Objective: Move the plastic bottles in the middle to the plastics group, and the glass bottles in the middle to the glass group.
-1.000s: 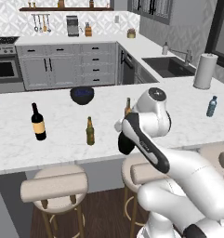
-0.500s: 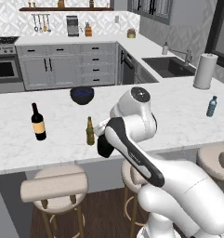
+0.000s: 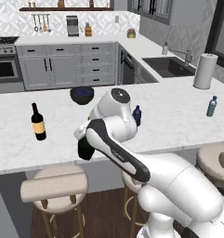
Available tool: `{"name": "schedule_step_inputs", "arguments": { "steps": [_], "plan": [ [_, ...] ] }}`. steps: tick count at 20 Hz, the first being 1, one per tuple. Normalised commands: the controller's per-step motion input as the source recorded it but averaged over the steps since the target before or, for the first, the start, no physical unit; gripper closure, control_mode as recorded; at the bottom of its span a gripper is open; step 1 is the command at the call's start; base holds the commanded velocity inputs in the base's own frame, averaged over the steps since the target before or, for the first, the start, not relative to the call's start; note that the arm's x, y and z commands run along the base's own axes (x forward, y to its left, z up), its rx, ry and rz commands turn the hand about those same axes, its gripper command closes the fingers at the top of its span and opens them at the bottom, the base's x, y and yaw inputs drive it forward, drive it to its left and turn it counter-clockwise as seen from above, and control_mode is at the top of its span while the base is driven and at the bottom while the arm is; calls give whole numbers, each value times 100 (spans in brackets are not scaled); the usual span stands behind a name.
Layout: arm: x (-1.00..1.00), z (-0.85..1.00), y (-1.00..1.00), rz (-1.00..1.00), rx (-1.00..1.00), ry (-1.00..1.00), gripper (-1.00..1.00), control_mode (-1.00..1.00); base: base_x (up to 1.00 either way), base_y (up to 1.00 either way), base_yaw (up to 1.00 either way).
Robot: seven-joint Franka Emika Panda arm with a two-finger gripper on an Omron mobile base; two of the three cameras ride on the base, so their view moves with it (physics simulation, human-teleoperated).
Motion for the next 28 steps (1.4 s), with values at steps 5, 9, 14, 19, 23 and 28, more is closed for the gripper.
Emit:
{"name": "schedule_step_inputs", "arguments": {
  "steps": [5, 9, 14, 19, 23, 28],
  "plan": [
    [63, 0, 21, 2, 0, 1, 100, -100, 0, 0, 0],
    [66, 0, 13, 0, 0, 5, 100, -100, 0, 0, 0],
    [36, -2, 38, 1, 0, 3, 100, -100, 0, 0, 0],
    [32, -18, 28, 0, 0, 0, 100, -100, 0, 0, 0],
    [21, -16, 12, 0, 0, 0, 100, -100, 0, 0, 0],
    [24, -7, 7, 0, 0, 2, 100, -100, 0, 0, 0]
  ]
}}
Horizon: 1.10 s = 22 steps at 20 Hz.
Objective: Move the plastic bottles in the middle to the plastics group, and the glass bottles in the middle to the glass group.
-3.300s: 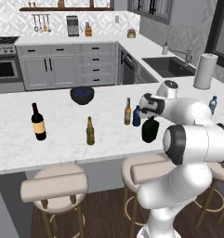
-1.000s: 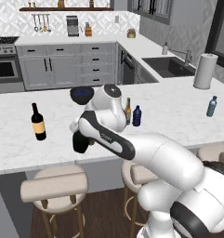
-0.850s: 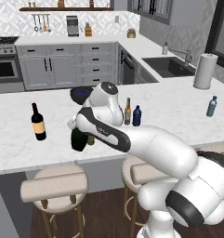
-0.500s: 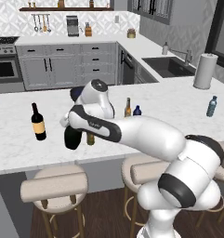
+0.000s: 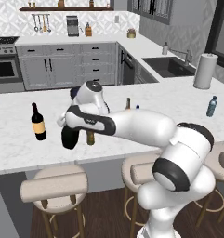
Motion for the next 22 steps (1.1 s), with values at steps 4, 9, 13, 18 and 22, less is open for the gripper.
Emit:
{"name": "schedule_step_inputs", "arguments": {
  "steps": [4, 9, 13, 18, 22],
  "plan": [
    [31, -7, 12, 0, 0, 0, 100, -100, 0, 0, 0],
    [24, -8, 16, 0, 0, 0, 100, -100, 0, 0, 0],
    [5, -21, 4, 0, 0, 3, 100, -100, 0, 0, 0],
    [0, -35, 0, 0, 0, 3, 100, -100, 0, 0, 0],
    [0, -24, 0, 0, 0, 0, 100, -100, 0, 0, 0]
  ]
}}
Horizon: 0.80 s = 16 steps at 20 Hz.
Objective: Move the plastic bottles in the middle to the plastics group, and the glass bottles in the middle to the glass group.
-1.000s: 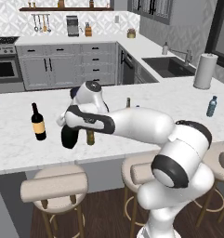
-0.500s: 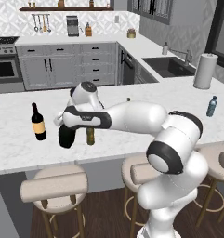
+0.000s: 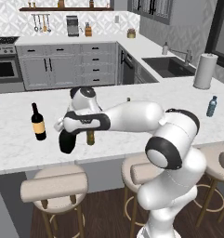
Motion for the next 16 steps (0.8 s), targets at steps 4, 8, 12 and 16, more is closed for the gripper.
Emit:
{"name": "schedule_step_inputs", "arguments": {
  "steps": [4, 8, 12, 16],
  "plan": [
    [5, -6, 3, 0, 0, 0, 100, -100, 0, 0, 0],
    [36, 0, 14, 0, 0, 0, 100, -100, 0, 0, 0],
    [44, 0, 18, 0, 0, 0, 100, -100, 0, 0, 0],
    [21, 0, 3, 0, 0, 3, 100, -100, 0, 0, 0]
  ]
}}
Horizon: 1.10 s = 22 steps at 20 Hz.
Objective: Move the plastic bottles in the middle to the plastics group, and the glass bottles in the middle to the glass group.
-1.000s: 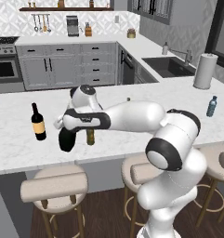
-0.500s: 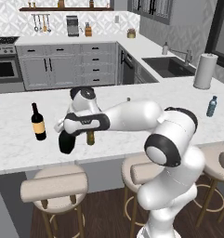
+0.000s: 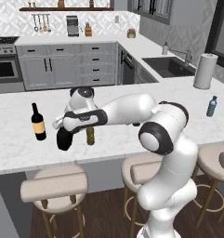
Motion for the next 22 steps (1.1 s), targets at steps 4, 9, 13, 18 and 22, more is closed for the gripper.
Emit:
{"name": "schedule_step_inputs", "arguments": {
  "steps": [4, 9, 13, 18, 22],
  "plan": [
    [8, -7, 3, 0, -2, 4, 100, -100, 0, 0, 0],
    [0, -22, 0, 0, -2, 0, 100, -100, 0, 0, 0],
    [0, -11, 0, 0, -1, 0, 100, -100, 0, 0, 0],
    [0, -19, 0, 0, -1, 0, 100, -100, 0, 0, 0],
    [12, 0, 0, 0, 0, 0, 100, -100, 0, 0, 0]
  ]
}}
